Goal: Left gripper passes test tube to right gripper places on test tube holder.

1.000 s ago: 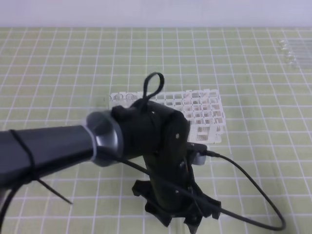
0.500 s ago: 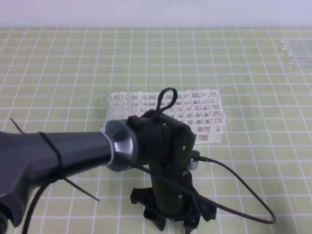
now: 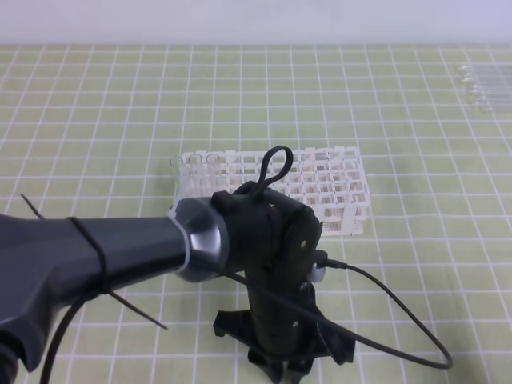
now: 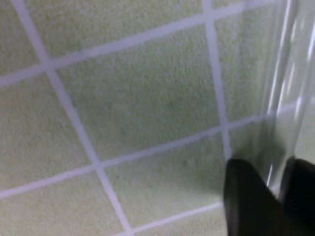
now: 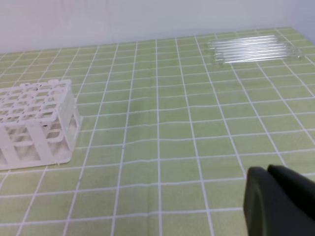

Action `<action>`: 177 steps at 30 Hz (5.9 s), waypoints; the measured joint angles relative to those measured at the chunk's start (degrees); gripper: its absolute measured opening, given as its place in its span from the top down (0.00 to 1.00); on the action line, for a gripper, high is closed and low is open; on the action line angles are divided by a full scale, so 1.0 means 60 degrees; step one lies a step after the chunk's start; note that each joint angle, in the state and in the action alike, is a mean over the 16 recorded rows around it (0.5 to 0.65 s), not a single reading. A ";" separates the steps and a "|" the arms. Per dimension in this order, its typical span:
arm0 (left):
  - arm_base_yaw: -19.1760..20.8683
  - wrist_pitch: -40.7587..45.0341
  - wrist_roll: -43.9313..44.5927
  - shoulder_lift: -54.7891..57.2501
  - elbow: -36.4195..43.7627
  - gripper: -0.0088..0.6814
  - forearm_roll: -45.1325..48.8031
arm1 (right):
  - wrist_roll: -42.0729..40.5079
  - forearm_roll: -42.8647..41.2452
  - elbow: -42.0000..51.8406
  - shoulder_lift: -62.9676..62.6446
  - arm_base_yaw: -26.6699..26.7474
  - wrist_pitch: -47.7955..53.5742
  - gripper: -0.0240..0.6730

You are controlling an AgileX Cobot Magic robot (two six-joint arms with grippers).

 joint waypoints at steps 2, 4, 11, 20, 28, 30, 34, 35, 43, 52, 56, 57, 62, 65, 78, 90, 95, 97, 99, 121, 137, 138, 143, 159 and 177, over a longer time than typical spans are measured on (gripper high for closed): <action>0.0001 0.0047 0.0039 0.0000 -0.0004 0.83 0.0011 | 0.0000 0.0000 0.0000 0.0000 0.0000 0.0000 0.99; -0.0001 0.0085 0.0090 -0.0064 0.0000 0.88 0.0038 | 0.0000 0.0000 0.0000 0.0000 0.0000 0.0000 0.99; -0.0124 -0.0049 0.0230 -0.0544 0.0014 0.95 0.0604 | 0.0000 0.0000 0.0000 0.0000 0.0000 0.0000 0.99; -0.0949 -0.1740 0.0261 -0.2346 0.0945 0.95 0.3185 | 0.0000 0.0000 0.0000 0.0000 0.0000 0.0000 0.99; -0.1854 -0.5250 0.0166 -0.4714 0.3584 0.93 0.5668 | 0.0000 0.0000 0.0000 0.0000 0.0000 0.0000 0.99; -0.1931 -0.6264 0.0112 -0.5319 0.4400 0.93 0.6056 | 0.0000 0.0000 0.0000 0.0000 0.0000 0.0000 0.99; -0.1909 -0.7879 0.0003 -0.6329 0.5790 0.92 0.6480 | 0.0000 0.0000 0.0000 0.0000 0.0000 0.0000 0.99; -0.1871 -0.8187 -0.0025 -0.6527 0.6066 0.92 0.6527 | 0.0000 0.0000 0.0000 0.0000 0.0000 0.0000 0.99; -0.1477 -0.9543 -0.0168 -0.7424 0.7286 0.93 0.6794 | 0.0000 0.0000 0.0000 0.0000 0.0000 0.0000 0.99; -0.1408 -1.0153 -0.0155 -0.7425 0.7356 0.92 0.7361 | 0.0000 0.0000 0.0000 0.0000 0.0000 0.0000 0.99; -0.1412 -1.0503 -0.0162 -0.7414 0.7354 0.91 0.7563 | 0.0000 0.0000 0.0000 0.0000 0.0000 -0.0005 0.99; -0.1414 -1.0576 -0.0166 -0.7409 0.7354 0.90 0.7582 | 0.0000 0.0000 0.0000 0.0000 0.0000 -0.0015 0.99; -0.1412 -1.0927 -0.0175 -0.7414 0.7354 0.91 0.7631 | 0.0000 0.0450 0.0000 0.0000 0.0000 -0.0218 0.99; -0.1412 -1.1030 -0.0180 -0.7414 0.7354 0.91 0.7632 | 0.0000 0.1805 0.0000 0.0000 0.0000 -0.0405 0.99; -0.1413 -1.1229 -0.0221 -0.7059 0.7354 0.91 0.7575 | -0.0308 1.0576 -0.0001 0.0000 0.0000 -0.2228 0.99; -0.1417 -1.2865 -0.0205 -0.5927 0.7358 0.95 0.7462 | -0.2905 1.2247 -0.0239 0.0008 0.0000 -0.0712 0.99; -0.1416 -1.3922 -0.0150 -0.5494 0.7359 0.96 0.7494 | -0.5129 1.2722 -0.0700 0.0109 0.0000 0.0830 0.99; -0.1416 -1.4317 -0.0126 -0.5341 0.7359 0.96 0.7561 | -0.6068 1.2908 -0.0946 0.0240 0.0000 0.1409 0.98; -0.1416 -1.4657 -0.0117 -0.5202 0.7359 0.96 0.7647 | -0.6933 1.3083 -0.1227 0.0427 0.0000 0.1962 0.96; -0.1424 -1.5719 -0.0253 -0.4736 0.7353 0.91 0.8340 | -1.1658 1.3324 -0.2767 0.3047 0.0000 0.5526 0.36; -0.2101 -1.6215 -0.0252 -0.4005 0.6788 0.94 0.8329 | -1.2310 1.3277 -0.2767 0.3072 0.0000 0.5868 0.35; -0.2157 -1.6222 -0.0249 -0.3946 0.6728 0.93 0.8330 | -1.2330 1.3258 -0.2767 0.3072 0.0000 0.5886 0.35; -0.2317 -1.6217 -0.0225 -0.3760 0.6494 0.93 0.8294 | -1.2420 1.3138 -0.2767 0.3072 0.0000 0.5969 0.35; -0.2336 -1.6476 0.0333 -0.3735 0.6407 0.98 0.7346 | -1.2434 1.2692 -0.2767 0.3072 0.0000 0.5989 0.37; -0.2335 -1.7054 0.0648 -0.3741 0.6405 0.97 0.6973 | -1.2481 1.2684 -0.2768 0.3072 0.0000 0.5887 0.72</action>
